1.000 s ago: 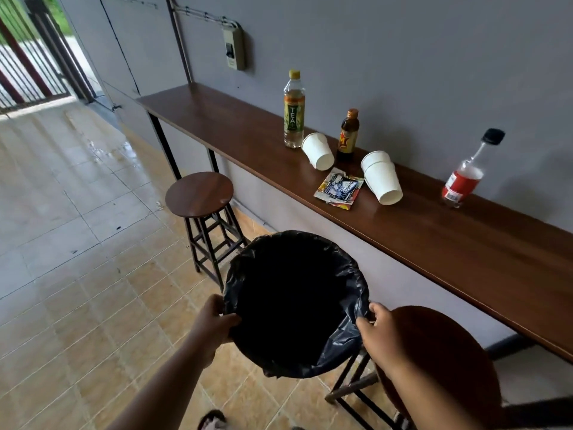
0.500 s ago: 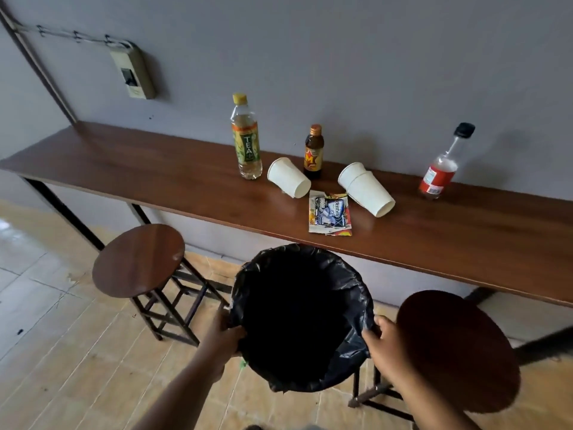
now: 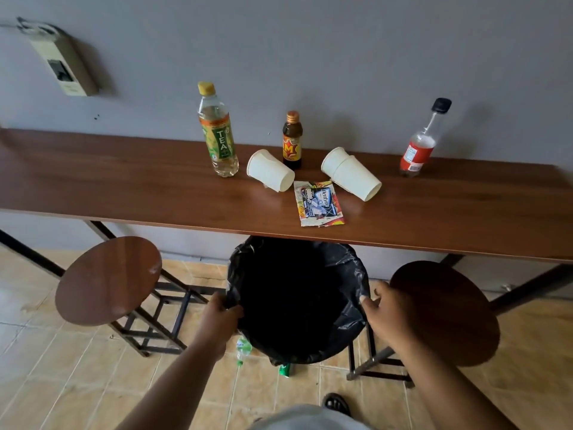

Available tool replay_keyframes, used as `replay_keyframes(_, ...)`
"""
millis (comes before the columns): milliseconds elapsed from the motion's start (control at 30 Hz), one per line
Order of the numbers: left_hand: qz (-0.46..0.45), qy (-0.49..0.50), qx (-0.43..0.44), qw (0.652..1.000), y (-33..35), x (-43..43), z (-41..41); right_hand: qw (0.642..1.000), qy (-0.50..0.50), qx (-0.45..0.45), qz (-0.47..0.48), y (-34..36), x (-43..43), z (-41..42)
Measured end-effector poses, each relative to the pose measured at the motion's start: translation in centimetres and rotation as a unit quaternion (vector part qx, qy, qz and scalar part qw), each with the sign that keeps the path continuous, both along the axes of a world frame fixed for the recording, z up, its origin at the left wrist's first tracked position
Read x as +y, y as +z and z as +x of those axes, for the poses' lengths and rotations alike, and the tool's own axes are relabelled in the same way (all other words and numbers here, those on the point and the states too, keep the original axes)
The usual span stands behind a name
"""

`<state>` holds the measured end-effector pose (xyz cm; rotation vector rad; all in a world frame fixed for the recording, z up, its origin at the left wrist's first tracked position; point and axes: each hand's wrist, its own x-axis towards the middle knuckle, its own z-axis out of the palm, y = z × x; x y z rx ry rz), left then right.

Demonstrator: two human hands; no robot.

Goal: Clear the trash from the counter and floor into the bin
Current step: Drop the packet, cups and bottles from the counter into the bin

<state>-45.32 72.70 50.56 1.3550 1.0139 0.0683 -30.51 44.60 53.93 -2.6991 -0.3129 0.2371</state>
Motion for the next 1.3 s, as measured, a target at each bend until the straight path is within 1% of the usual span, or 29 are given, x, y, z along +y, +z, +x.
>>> replay_keyframes(33,0.002,0.002,0.002,1.000,0.0,-0.1,0.2,0.998,0.014,-0.058,-0.004,0.7,0.1,0.2)
replay_keyframes(67,0.004,0.002,0.001,1.000,0.0,-0.3,0.3,0.993,0.036,-0.114,0.010,1.7,0.4,0.4)
replay_keyframes(133,0.008,-0.001,0.005,1.000,0.0,-0.4,0.6,0.972,0.085,-0.209,0.069,4.1,1.4,0.9)
replay_keyframes(167,0.011,-0.001,0.010,1.000,0.0,-0.5,0.7,0.958,0.117,-0.243,0.093,4.9,2.0,1.4)
replay_keyframes(233,0.015,-0.003,0.013,1.000,0.0,-0.7,0.9,0.936,0.179,-0.281,0.117,6.3,3.6,2.8)
replay_keyframes(300,0.017,-0.006,0.012,1.000,0.0,-0.8,1.1,0.928,0.209,-0.286,0.118,7.2,5.6,4.6)
replay_keyframes(333,0.016,-0.005,0.011,1.000,0.0,-0.9,1.2,0.931,0.217,-0.274,0.105,7.5,6.7,5.5)
replay_keyframes(433,0.009,0.004,0.007,1.000,0.1,-1.2,1.3,0.948,0.246,-0.201,0.030,7.5,9.4,7.9)
replay_keyframes(567,-0.003,0.018,-0.003,1.000,0.3,-1.5,1.4,0.944,0.290,-0.146,-0.054,6.6,11.2,9.4)
replay_keyframes(633,-0.009,0.021,-0.005,1.000,0.6,-1.6,1.4,0.939,0.305,-0.142,-0.072,5.9,11.2,9.3)
replay_keyframes(667,-0.010,0.022,-0.007,1.000,0.7,-1.6,1.4,0.934,0.312,-0.156,-0.072,5.5,11.1,9.2)
replay_keyframes(767,-0.005,0.023,-0.008,1.000,0.8,-1.7,1.5,0.920,0.329,-0.209,-0.043,4.6,10.5,8.9)
replay_keyframes(833,-0.002,0.025,-0.007,1.000,0.9,-1.8,1.7,0.913,0.341,-0.225,-0.011,4.3,10.0,8.5)
replay_keyframes(967,-0.008,0.030,-0.008,1.000,1.2,-1.8,1.9,0.894,0.352,-0.266,0.080,3.8,9.2,6.8)
replay_keyframes(1100,-0.008,0.032,-0.007,0.999,1.4,-1.7,2.1,0.854,0.387,-0.324,0.128,2.9,7.5,3.8)
replay_keyframes(1200,0.002,0.046,-0.001,0.999,1.4,-1.6,2.4,0.829,0.424,-0.334,0.146,1.5,5.9,1.6)
replay_keyframes(1300,0.005,0.048,0.001,0.999,1.4,-1.6,2.6,0.833,0.444,-0.298,0.144,-0.4,5.1,1.1)
